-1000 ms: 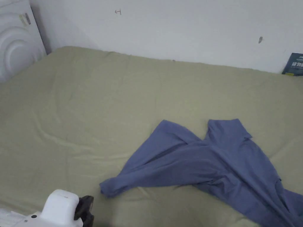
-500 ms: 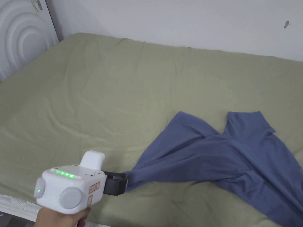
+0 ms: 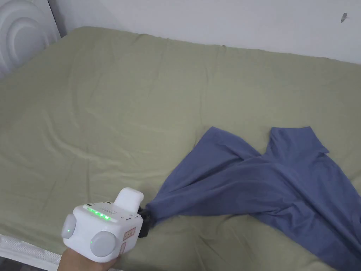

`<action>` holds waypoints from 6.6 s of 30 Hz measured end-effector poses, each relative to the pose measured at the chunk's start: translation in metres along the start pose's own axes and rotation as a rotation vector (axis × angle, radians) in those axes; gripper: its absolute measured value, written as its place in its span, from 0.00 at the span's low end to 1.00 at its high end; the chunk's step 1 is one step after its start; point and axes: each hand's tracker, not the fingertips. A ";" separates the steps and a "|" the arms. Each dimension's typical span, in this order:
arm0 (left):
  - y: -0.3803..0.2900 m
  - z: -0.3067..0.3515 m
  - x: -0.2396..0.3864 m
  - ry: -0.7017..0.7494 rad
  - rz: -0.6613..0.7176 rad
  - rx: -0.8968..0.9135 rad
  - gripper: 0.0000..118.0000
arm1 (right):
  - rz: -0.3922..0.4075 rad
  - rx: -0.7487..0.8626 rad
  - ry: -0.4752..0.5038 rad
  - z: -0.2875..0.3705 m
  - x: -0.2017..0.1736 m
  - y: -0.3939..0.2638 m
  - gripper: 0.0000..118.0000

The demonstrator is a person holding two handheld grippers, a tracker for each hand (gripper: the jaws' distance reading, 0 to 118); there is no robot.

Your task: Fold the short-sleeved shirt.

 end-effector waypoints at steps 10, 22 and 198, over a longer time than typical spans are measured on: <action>0.011 0.042 0.014 -0.021 0.098 0.089 0.01 | 0.143 -0.080 0.003 -0.060 0.009 0.040 0.00; 0.017 0.042 0.023 -0.007 0.170 0.097 0.01 | 0.179 -0.358 0.044 -0.371 0.058 0.126 1.00; 0.011 0.028 0.039 0.058 -0.036 0.029 0.03 | 0.089 -0.342 -0.127 -0.087 0.079 -0.056 1.00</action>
